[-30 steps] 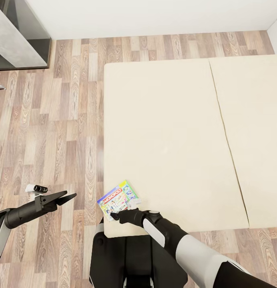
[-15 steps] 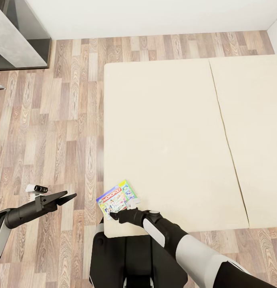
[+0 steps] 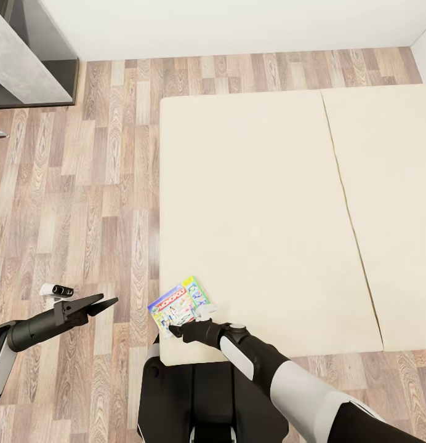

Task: Put all the toys in the child's room - the three board games (two on the bed and one on the table), the two jigsaw puzzles on the table, and the tennis ball on the table - inside the toy box on the table in the child's room.

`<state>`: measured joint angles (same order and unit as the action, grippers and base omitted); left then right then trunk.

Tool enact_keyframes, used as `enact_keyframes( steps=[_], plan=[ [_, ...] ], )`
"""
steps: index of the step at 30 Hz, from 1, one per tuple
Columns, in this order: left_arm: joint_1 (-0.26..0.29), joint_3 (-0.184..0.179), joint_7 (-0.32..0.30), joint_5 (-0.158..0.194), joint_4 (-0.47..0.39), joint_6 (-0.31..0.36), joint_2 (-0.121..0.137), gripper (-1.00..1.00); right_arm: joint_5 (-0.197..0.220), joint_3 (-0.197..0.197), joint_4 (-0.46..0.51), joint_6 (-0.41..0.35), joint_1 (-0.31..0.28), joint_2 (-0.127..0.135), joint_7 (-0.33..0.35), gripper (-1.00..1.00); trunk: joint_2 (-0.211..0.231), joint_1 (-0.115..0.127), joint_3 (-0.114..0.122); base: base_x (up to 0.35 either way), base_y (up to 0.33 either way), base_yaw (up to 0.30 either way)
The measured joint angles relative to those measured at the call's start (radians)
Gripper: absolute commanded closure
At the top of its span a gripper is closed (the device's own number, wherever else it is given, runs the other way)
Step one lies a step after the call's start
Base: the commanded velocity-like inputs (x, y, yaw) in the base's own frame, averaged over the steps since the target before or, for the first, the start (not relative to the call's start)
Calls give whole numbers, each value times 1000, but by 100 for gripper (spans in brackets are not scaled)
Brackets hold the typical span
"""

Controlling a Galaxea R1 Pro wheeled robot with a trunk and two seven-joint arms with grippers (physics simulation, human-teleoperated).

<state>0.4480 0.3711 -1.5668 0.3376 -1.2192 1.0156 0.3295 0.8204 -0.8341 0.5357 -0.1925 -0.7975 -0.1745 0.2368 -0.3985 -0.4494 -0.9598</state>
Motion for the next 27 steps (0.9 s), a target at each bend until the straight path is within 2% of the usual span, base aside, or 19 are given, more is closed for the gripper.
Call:
enact_keyframes(
  steps=[12,18,27],
  plan=[
    [0,0,0,1,0,0,0,-100,0,-1,1,3,1,0,0,-100,0,0,0,0,0,0],
    [0,0,0,1,0,0,0,-100,-2,-2,2,41,0,0,2,-100,0,0,0,0,0,0],
    [0,0,0,0,0,0,0,-100,-2,-3,1,50,0,0,3,-100,0,0,0,0,0,0]
  ],
)
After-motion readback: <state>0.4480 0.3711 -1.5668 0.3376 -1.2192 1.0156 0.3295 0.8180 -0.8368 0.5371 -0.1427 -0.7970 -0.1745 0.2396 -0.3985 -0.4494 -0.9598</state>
